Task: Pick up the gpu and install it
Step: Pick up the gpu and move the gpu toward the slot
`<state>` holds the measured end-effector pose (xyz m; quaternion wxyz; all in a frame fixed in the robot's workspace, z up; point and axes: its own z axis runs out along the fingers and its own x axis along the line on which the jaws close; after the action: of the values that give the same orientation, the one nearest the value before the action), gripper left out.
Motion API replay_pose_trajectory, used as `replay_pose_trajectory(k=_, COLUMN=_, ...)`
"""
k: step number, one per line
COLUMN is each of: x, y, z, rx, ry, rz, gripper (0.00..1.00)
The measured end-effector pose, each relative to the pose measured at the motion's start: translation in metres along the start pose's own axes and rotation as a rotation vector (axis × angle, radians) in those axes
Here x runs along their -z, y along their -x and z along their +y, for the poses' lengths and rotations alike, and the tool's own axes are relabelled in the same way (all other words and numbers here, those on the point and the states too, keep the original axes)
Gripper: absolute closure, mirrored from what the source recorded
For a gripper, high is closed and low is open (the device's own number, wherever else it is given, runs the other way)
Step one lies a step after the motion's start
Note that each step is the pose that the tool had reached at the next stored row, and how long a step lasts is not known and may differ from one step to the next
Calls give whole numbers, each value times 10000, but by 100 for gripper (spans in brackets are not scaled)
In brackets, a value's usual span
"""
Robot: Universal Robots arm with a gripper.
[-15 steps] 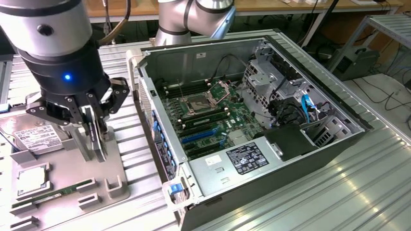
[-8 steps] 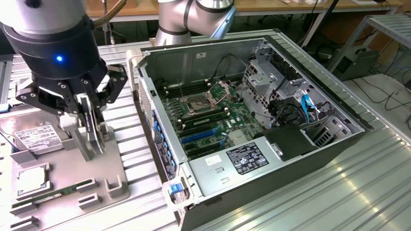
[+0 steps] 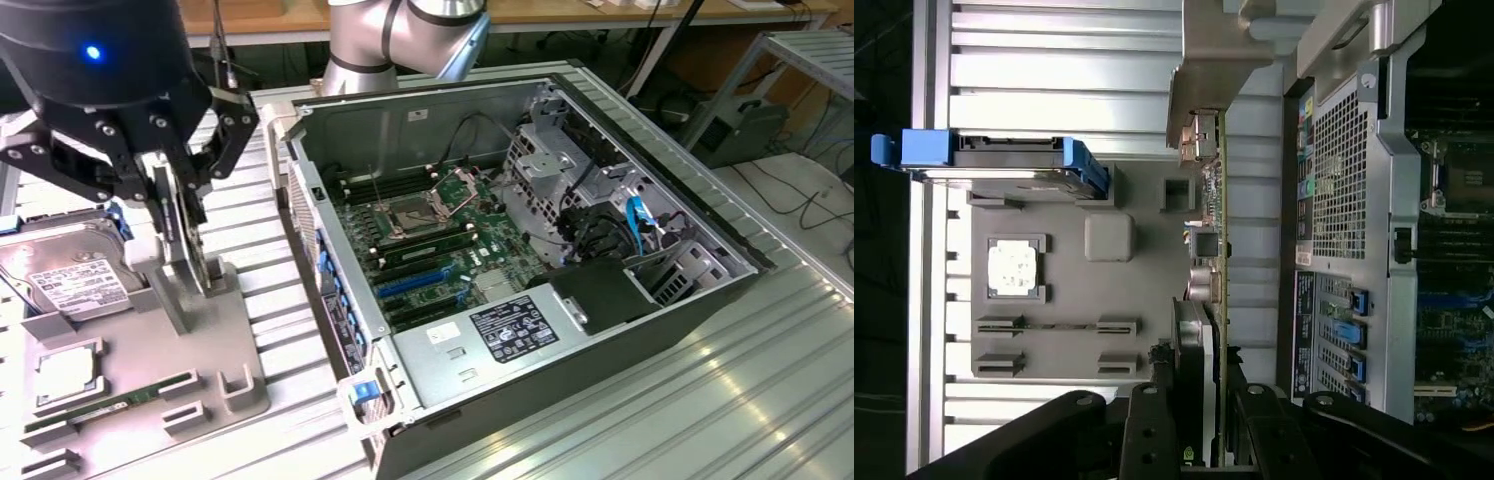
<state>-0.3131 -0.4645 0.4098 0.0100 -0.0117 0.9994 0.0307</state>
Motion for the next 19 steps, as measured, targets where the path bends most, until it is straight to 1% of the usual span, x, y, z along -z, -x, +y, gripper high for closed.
replay_pose_trajectory(k=4, x=155, y=3, z=10, rx=0, ry=2, rz=0, gripper=72)
replay_pose_trajectory(k=6, x=206, y=4, z=13, rx=0, ry=2, rz=0, gripper=72)
replay_pose_trajectory(k=7, x=222, y=7, z=13, rx=1, ry=2, rz=0, gripper=72)
replay_pose_trajectory(k=12, x=223, y=13, z=14, rx=1, ry=2, rz=0, gripper=72)
replay_pose_trajectory(k=13, x=224, y=32, z=14, rx=-2, ry=-12, rz=2, gripper=72)
replay_pose_trajectory(k=15, x=222, y=67, z=13, rx=-47, ry=-89, rz=-1, gripper=72)
replay_pose_trajectory(k=16, x=222, y=82, z=12, rx=-69, ry=-162, rz=-1, gripper=72)
replay_pose_trajectory(k=17, x=222, y=88, z=13, rx=-91, ry=-262, rz=1, gripper=72)
replay_pose_trajectory(k=18, x=221, y=89, z=12, rx=-96, ry=-312, rz=1, gripper=72)
replay_pose_trajectory(k=19, x=221, y=89, z=12, rx=-97, ry=-327, rz=0, gripper=72)
